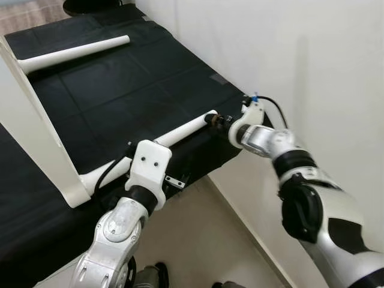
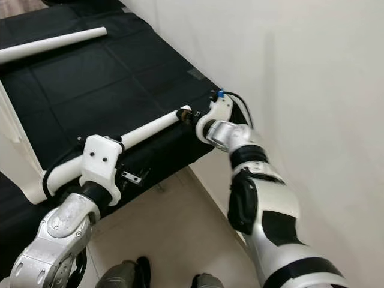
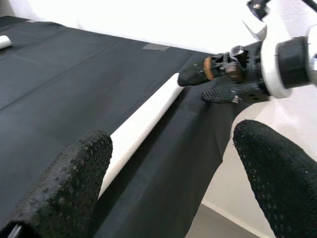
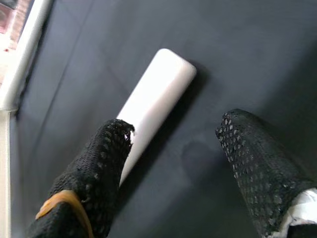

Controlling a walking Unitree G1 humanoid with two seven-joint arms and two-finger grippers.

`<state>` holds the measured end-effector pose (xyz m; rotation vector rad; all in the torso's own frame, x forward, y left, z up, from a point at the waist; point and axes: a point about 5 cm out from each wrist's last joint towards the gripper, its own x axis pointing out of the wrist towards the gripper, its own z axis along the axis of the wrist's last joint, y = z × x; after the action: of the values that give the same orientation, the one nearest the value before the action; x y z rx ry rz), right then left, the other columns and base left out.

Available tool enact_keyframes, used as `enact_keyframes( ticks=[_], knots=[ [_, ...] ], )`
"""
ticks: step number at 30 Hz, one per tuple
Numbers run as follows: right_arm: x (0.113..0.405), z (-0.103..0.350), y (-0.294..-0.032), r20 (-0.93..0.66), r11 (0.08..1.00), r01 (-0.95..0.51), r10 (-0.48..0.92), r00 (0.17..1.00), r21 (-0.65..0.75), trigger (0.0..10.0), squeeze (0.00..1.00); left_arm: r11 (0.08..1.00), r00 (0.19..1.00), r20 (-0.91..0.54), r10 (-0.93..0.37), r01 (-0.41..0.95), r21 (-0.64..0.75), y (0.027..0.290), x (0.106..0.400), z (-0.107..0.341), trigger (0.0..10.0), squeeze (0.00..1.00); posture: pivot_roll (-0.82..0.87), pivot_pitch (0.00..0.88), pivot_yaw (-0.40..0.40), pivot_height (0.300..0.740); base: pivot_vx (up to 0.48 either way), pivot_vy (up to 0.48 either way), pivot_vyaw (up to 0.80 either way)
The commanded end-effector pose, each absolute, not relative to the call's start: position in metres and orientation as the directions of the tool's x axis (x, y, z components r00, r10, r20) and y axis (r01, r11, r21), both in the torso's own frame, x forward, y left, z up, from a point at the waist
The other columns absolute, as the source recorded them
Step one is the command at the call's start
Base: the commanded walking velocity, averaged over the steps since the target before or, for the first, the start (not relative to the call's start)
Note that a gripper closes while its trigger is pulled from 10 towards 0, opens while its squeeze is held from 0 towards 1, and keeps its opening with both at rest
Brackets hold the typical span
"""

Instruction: Building children table

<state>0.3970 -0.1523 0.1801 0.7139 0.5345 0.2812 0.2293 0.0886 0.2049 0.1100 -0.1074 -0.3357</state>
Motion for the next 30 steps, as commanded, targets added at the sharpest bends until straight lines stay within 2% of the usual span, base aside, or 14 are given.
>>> enact_keyframes(
  ticks=[1, 6, 7, 9, 10, 11, 12, 14, 15, 16, 18, 20, 22, 30],
  knots=[
    [0.387, 0.165, -0.159, -0.431, 0.730, -0.035, 0.442, 0.787, 0.683, 10.0, 0.00, 0.936, 0.937, 0.080, -0.341, 0.330, 0.123, 0.088, 0.230, 0.202, 10.0, 0.00, 0.07, 0.174, -0.073, 0.740, 0.000, 0.000, 0.00],
    [0.376, 0.174, -0.174, -0.381, 0.756, -0.137, 0.466, 0.798, 0.640, 10.0, 0.00, 0.938, 0.939, 0.082, -0.335, 0.324, 0.125, 0.089, 0.231, 0.202, 10.0, 0.00, 0.07, 0.168, -0.069, 0.740, 0.000, 0.000, 0.00],
    [0.373, 0.187, -0.188, -0.307, 0.824, -0.210, 0.414, 0.857, 0.526, 10.0, 0.00, 0.943, 0.944, 0.086, -0.319, 0.307, 0.128, 0.092, 0.233, 0.201, 10.0, 0.00, 0.06, 0.155, -0.065, 0.740, 0.000, 0.000, 0.00],
    [0.373, 0.187, -0.188, -0.307, 0.824, -0.210, 0.414, 0.857, 0.526, 10.0, 0.00, 0.943, 0.944, 0.086, -0.319, 0.307, 0.128, 0.092, 0.233, 0.201, 10.0, 0.00, 0.06, 0.155, -0.065, 0.740, 0.000, 0.000, 0.00],
    [0.369, 0.213, -0.204, -0.156, 0.948, -0.258, 0.288, 0.945, 0.189, 10.0, 0.00, 0.949, 0.950, 0.093, -0.297, 0.283, 0.140, 0.098, 0.238, 0.199, 10.0, 0.00, 0.05, 0.128, -0.059, 0.740, 0.000, 0.000, 0.00],
    [0.369, 0.213, -0.204, -0.156, 0.948, -0.258, 0.288, 0.945, 0.189, 10.0, 0.00, 0.949, 0.950, 0.093, -0.297, 0.283, 0.140, 0.098, 0.238, 0.199, 10.0, 0.00, 0.05, 0.128, -0.059, 0.740, 0.000, 0.000, 0.00],
    [0.366, 0.227, -0.202, -0.066, 0.963, -0.266, 0.268, 0.961, 0.039, 10.0, 0.00, 0.952, 0.953, 0.096, -0.287, 0.272, 0.144, 0.101, 0.241, 0.198, 10.0, 0.00, 0.05, 0.115, -0.060, 0.740, 0.000, 0.000, 0.00],
    [0.366, 0.227, -0.202, -0.066, 0.963, -0.266, 0.268, 0.961, 0.039, 10.0, 0.00, 0.952, 0.953, 0.096, -0.287, 0.272, 0.144, 0.101, 0.241, 0.198, 10.0, 0.00, 0.05, 0.115, -0.060, 0.740, 0.000, 0.000, 0.00],
    [0.365, 0.234, -0.199, -0.018, 0.964, -0.263, 0.262, 0.965, -0.035, 10.0, 0.00, 0.953, 0.955, 0.097, -0.282, 0.266, 0.146, 0.103, 0.243, 0.198, 10.0, 0.00, 0.05, 0.113, -0.060, 0.740, 0.000, 0.000, 0.00],
    [0.365, 0.234, -0.199, -0.018, 0.964, -0.263, 0.262, 0.965, -0.035, 10.0, 0.00, 0.953, 0.955, 0.097, -0.282, 0.266, 0.146, 0.103, 0.243, 0.198, 10.0, 0.00, 0.05, 0.113, -0.060, 0.740, 0.000, 0.000, 0.00],
    [0.357, 0.254, -0.180, 0.084, 0.955, -0.277, 0.286, 0.955, -0.105, 10.0, 0.00, 0.960, 0.964, 0.109, -0.241, 0.220, 0.175, 0.116, 0.254, 0.196, 10.0, 0.00, 0.04, 0.078, -0.058, 0.740, 0.000, 0.000, 0.00],
    [0.354, 0.259, -0.174, 0.107, 0.955, -0.278, 0.289, 0.951, -0.107, 10.0, 0.00, 0.963, 0.969, 0.115, -0.220, 0.197, 0.184, 0.123, 0.260, 0.196, 10.0, 0.00, 0.04, 0.078, -0.058, 0.740, 0.000, 0.000, 0.00],
    [0.349, 0.265, -0.164, 0.134, 0.950, -0.291, 0.304, 0.943, -0.109, 10.0, 0.00, 0.967, 0.974, 0.127, -0.188, 0.160, 0.200, 0.139, 0.280, 0.196, 10.0, 0.00, 0.04, 0.059, -0.054, 0.740, 0.000, 0.000, 0.00],
    [0.344, 0.266, -0.158, 0.172, 0.946, -0.295, 0.315, 0.933, -0.133, 10.0, 0.00, 0.972, 0.985, 0.127, -0.118, 0.088, 0.218, 0.157, 0.311, 0.189, 10.0, 0.00, 0.03, 0.046, -0.050, 0.740, 0.000, 0.000, 0.00]
  ],
)
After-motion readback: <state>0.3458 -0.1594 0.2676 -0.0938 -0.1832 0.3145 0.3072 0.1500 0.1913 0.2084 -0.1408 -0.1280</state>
